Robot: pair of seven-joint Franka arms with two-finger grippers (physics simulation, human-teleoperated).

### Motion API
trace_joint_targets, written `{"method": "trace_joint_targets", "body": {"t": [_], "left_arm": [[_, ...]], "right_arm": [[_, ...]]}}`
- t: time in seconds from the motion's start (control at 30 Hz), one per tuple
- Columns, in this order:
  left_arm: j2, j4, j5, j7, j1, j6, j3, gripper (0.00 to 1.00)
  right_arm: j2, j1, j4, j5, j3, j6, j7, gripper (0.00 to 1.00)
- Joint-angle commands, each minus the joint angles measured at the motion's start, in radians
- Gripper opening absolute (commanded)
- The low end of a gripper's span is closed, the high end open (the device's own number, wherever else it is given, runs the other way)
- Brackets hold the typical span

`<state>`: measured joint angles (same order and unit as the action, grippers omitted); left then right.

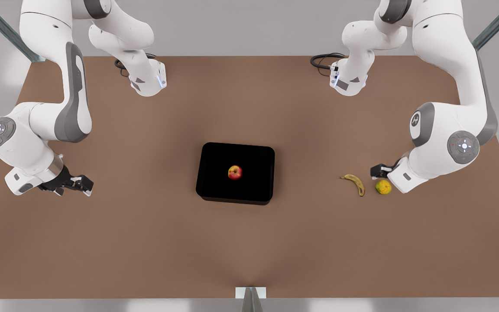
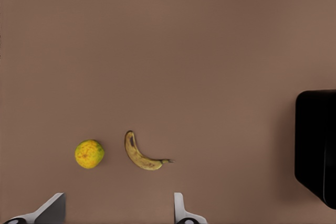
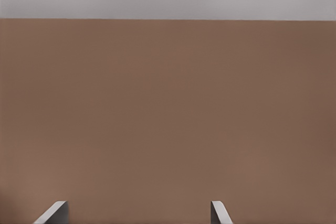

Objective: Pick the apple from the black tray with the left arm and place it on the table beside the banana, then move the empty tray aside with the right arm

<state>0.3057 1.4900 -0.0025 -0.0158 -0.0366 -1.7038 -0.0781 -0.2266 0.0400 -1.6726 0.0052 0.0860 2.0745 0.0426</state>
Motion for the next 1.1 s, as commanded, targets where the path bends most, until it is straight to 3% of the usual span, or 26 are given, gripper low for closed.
{"method": "trace_joint_targets", "body": {"t": [0.0,0.07,0.2,0.3,0.37,0.47,0.7,0.93,1.07], "left_arm": [[0.000,0.000,0.003,0.111,-0.003,-0.034,0.000,1.00],[0.001,-0.007,-0.001,0.114,-0.031,-0.036,-0.003,1.00],[0.072,-0.080,0.001,0.232,-0.266,-0.163,-0.003,1.00],[0.105,-0.079,0.036,0.485,-0.422,-0.181,-0.003,1.00],[0.145,-0.080,0.038,0.687,-0.506,-0.195,-0.003,1.00],[0.242,-0.088,0.075,1.034,-0.641,-0.307,-0.003,1.00],[0.365,-0.105,0.085,1.401,-0.727,-0.438,-0.003,1.00],[0.509,-0.197,0.119,1.315,-0.726,-0.596,0.004,1.00],[0.581,-0.249,0.222,1.291,-0.753,-0.611,0.004,1.00]], "right_arm": [[-0.002,0.001,0.001,0.001,0.000,0.010,0.010,1.00],[-0.002,0.001,0.002,0.001,0.000,0.010,0.010,1.00],[-0.017,0.003,0.002,0.001,0.000,0.010,0.010,1.00],[-0.186,-0.025,0.071,0.006,0.005,0.015,0.014,1.00],[-0.198,-0.025,0.080,0.007,0.006,0.013,0.013,1.00],[-0.128,-0.019,0.194,0.004,-0.003,-0.174,0.008,1.00],[-0.120,-0.032,0.194,0.015,0.005,-0.180,0.008,1.00],[-0.166,-0.031,0.195,0.009,0.005,-0.165,0.003,1.00],[-0.174,-0.031,0.243,0.047,0.001,-0.160,-0.256,1.00]]}}
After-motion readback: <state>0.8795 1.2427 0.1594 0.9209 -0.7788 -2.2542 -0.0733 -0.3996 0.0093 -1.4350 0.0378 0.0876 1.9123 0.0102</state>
